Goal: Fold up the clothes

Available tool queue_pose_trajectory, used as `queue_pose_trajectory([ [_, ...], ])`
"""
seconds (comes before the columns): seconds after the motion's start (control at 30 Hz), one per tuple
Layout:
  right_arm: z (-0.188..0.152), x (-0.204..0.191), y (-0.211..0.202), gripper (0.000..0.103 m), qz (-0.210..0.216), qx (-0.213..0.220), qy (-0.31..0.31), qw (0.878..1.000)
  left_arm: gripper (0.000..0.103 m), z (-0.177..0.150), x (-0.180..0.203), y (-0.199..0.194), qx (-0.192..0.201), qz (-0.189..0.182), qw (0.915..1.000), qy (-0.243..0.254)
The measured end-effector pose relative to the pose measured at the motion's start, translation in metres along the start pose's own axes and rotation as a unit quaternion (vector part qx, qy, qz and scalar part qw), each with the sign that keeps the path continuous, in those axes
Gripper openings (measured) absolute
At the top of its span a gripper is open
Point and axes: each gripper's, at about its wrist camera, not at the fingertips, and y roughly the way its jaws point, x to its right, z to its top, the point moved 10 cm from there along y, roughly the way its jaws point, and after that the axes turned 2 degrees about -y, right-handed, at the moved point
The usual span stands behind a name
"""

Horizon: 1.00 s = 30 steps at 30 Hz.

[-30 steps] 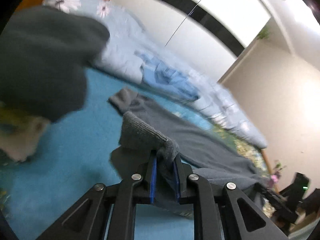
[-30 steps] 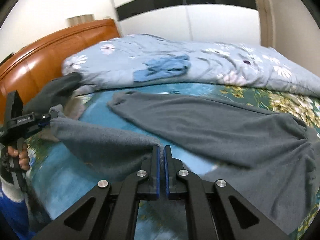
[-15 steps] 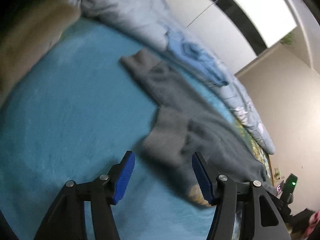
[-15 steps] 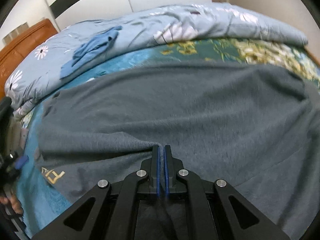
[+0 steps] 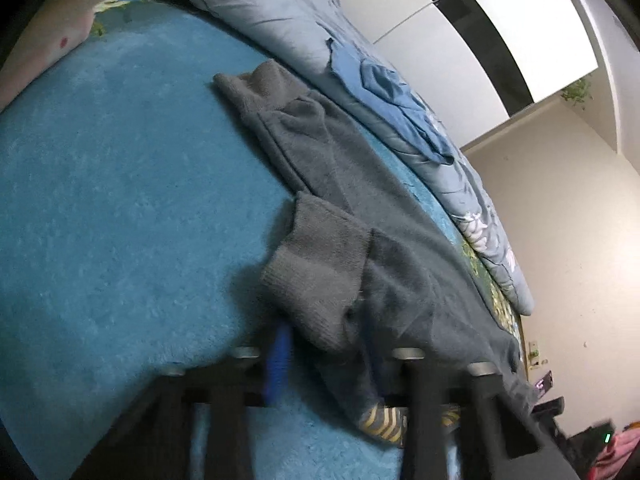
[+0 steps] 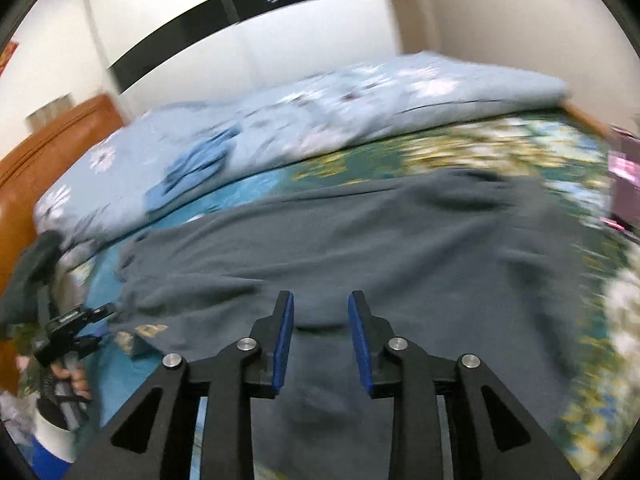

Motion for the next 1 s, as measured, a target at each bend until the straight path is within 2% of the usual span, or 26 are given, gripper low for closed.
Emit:
queue_pose_trajectory([
  [0.07, -0.011, 0.043, -0.020, 0.032, -0.025, 0.010, 0.043, 0.999, 0.015, 0.000, 0.002, -0.004, 0.015, 0.006, 0.9999, 0.007],
  [0.2, -0.049, 0.119, -0.045, 0.032, -0.052, 0.008, 0.139, 0.989, 0.013, 0.007, 0.009, -0.038, 0.064, 0.024, 0.9969, 0.041],
  [0.3, -0.073, 0.147, -0.049, 0.032, -0.047, -0.002, 0.182, 0.982, 0.013, 0.017, 0.000, -0.083, 0.120, 0.068, 0.9881, 0.067],
  [0.37, -0.084, 0.155, -0.044, 0.032, -0.031, -0.006, 0.203, 0.979, 0.013, 0.020, -0.014, -0.104, 0.145, 0.101, 0.9818, 0.070],
  [0.43, -0.088, 0.156, -0.040, 0.032, -0.008, -0.005, 0.219, 0.976, 0.013, 0.020, -0.037, -0.120, 0.149, 0.123, 0.9794, 0.057],
  [0.47, -0.089, 0.154, -0.038, 0.036, 0.008, -0.002, 0.225, 0.974, 0.013, 0.020, -0.048, -0.129, 0.152, 0.134, 0.9780, 0.051],
  [0.5, -0.088, 0.151, -0.034, 0.044, 0.029, 0.001, 0.233, 0.972, 0.013, 0.020, -0.059, -0.137, 0.154, 0.146, 0.9764, 0.044],
  [0.57, -0.086, 0.150, -0.029, 0.047, 0.052, 0.005, 0.242, 0.969, 0.013, 0.019, -0.081, -0.152, 0.157, 0.165, 0.9732, 0.030],
  [0.73, -0.084, 0.147, -0.009, 0.048, 0.071, 0.002, 0.259, 0.963, 0.013, 0.017, -0.088, -0.164, 0.162, 0.174, 0.9710, 0.025],
  [0.83, -0.079, 0.148, -0.007, 0.048, 0.089, 0.017, 0.293, 0.952, 0.013, 0.017, -0.081, -0.164, 0.164, 0.166, 0.9719, 0.030],
  [0.9, -0.073, 0.148, -0.004, 0.043, 0.104, 0.024, 0.315, 0.943, 0.013, 0.017, -0.076, -0.165, 0.164, 0.159, 0.9729, 0.033],
  [0.97, -0.066, 0.148, -0.001, 0.011, 0.121, 0.028, 0.333, 0.935, 0.013, 0.018, -0.071, -0.166, 0.165, 0.151, 0.9740, 0.036],
  [1.0, -0.062, 0.148, -0.003, 0.007, 0.123, 0.031, 0.338, 0.933, 0.013, 0.018, -0.067, -0.167, 0.167, 0.143, 0.9749, 0.037],
])
